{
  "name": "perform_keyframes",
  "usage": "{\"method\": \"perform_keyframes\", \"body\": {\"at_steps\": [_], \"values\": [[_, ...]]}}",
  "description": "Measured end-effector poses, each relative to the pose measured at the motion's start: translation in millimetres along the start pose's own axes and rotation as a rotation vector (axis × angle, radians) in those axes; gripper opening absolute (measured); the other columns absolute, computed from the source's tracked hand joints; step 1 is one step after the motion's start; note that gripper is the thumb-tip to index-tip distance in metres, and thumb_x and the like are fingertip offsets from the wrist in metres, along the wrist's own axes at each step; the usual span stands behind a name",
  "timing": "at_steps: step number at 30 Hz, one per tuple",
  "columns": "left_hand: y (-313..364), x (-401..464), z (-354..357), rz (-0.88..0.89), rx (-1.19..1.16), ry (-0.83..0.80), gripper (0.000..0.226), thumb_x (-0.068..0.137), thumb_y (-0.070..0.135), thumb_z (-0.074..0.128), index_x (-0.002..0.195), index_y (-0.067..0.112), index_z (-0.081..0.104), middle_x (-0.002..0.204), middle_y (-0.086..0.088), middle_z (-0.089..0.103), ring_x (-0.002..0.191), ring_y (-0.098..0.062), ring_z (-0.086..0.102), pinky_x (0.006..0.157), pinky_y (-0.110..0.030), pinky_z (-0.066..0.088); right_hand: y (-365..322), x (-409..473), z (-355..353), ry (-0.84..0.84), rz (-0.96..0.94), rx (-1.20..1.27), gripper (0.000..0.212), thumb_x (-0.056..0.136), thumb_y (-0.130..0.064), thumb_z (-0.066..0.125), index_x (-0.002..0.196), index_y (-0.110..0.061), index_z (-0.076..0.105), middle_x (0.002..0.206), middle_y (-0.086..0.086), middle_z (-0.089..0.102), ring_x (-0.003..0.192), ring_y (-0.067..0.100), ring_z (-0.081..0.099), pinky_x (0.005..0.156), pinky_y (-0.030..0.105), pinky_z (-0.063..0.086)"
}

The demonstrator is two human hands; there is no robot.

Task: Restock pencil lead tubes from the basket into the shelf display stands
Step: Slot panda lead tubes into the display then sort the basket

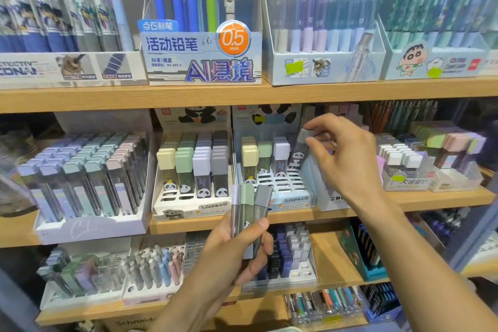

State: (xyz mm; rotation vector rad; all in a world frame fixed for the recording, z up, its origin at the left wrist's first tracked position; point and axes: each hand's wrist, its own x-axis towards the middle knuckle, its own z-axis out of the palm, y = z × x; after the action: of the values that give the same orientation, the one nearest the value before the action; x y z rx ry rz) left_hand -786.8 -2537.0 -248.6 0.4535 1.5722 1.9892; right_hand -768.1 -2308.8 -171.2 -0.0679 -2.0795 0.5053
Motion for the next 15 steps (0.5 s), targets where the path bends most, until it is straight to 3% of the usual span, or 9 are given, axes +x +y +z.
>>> {"method": "perform_keyframes", "body": {"at_steps": [5,11,15], "values": [[1,-2,-1,-0.005,0.02,-0.014,0.037,0.1,0.025,0.062,0.121,-0.005,0.057,0.061,-0.007,0.062,0.035,-0.014,0.038,0.039,-0.022,0.029,6,0,7,-0.038,-0.022,0.011,0.022,0.089,-0.004,0.074,0.107,-0.016,0.072,0.096,-0.006,0.067,0.083,-0.002,0.062,0.077,0.0,0.042],[1,-2,0,-0.022,-0.016,0.027,0.03,0.096,0.018,0.066,0.12,-0.001,0.061,0.09,-0.018,0.071,0.054,-0.024,0.058,0.036,-0.025,0.035,8,5,-3,-0.126,0.028,0.124,0.021,0.09,-0.006,0.074,0.105,-0.02,0.074,0.092,-0.007,0.072,0.088,0.002,0.068,0.077,0.005,0.049],[-1,0,0,-0.015,-0.041,0.044,0.028,0.098,0.012,0.064,0.125,0.005,0.063,0.092,-0.019,0.072,0.061,-0.026,0.064,0.039,-0.027,0.042,11,6,0,-0.122,0.02,0.101,0.02,0.09,-0.006,0.074,0.104,-0.02,0.073,0.091,-0.01,0.072,0.085,-0.002,0.067,0.076,0.002,0.046]]}}
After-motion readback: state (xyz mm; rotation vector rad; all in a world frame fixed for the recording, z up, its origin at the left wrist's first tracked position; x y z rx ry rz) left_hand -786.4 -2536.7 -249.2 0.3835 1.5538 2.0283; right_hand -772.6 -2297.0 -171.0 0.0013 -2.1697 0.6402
